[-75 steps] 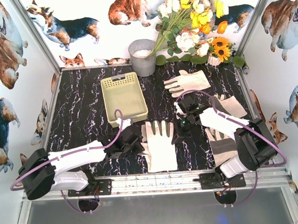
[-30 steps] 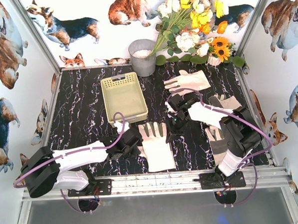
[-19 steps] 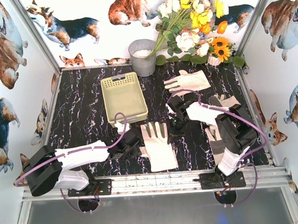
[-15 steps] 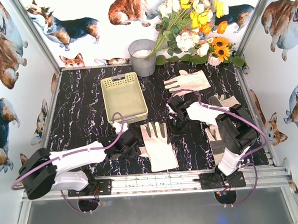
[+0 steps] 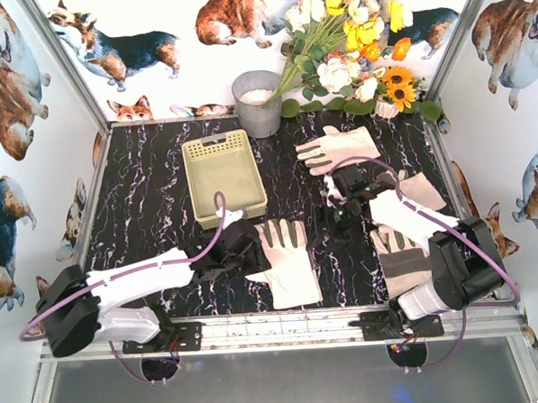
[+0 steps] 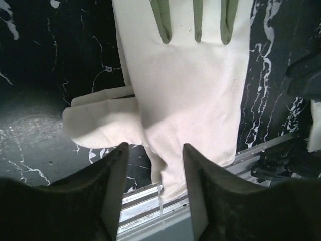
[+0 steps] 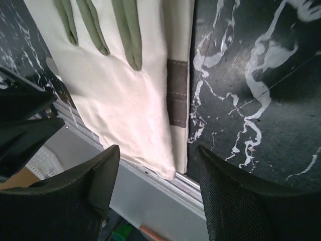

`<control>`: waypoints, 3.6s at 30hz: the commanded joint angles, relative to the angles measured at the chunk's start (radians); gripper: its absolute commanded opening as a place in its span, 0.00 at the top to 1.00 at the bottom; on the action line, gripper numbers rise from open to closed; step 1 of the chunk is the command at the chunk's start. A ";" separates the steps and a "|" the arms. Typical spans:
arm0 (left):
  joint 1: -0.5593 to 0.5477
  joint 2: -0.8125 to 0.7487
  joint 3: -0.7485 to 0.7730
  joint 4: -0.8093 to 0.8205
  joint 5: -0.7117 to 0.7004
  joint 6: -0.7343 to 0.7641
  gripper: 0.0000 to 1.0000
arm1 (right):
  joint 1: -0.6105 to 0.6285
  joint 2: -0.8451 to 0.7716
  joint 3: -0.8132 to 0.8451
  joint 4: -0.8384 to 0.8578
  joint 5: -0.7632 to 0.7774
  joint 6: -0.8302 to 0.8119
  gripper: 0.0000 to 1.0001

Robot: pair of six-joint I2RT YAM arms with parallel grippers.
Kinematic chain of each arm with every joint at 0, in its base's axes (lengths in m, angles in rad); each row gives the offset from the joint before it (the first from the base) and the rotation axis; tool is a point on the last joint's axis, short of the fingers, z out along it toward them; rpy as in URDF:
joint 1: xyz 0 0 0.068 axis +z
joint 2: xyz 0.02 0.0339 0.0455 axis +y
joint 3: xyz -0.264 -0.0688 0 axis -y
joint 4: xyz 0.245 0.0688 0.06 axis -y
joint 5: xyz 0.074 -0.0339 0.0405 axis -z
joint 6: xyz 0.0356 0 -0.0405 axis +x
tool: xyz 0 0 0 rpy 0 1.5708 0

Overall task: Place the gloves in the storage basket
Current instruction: Pair the glove with the glove, then pick up the glove at the corner of the board, then place the glove in the bin.

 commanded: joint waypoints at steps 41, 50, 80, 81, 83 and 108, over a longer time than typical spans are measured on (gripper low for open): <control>0.009 0.280 0.003 0.151 0.069 0.030 0.90 | 0.021 0.303 -0.174 0.442 -0.230 0.062 0.43; 0.009 0.257 0.012 0.143 0.066 0.038 0.86 | 0.026 0.291 -0.169 0.468 -0.256 0.077 0.99; 0.288 -0.179 0.043 0.201 0.464 0.348 0.00 | 0.010 -0.201 0.101 0.042 -0.484 -0.114 1.00; 0.293 -0.182 0.053 0.205 0.478 0.352 0.00 | 0.010 -0.215 0.109 0.049 -0.501 -0.095 1.00; 0.302 -0.186 0.072 0.222 0.528 0.357 0.00 | 0.010 -0.239 0.121 0.066 -0.530 -0.060 1.00; 0.337 -0.244 0.076 0.422 0.824 0.237 0.47 | 0.011 -0.233 0.201 0.150 -0.516 0.065 1.00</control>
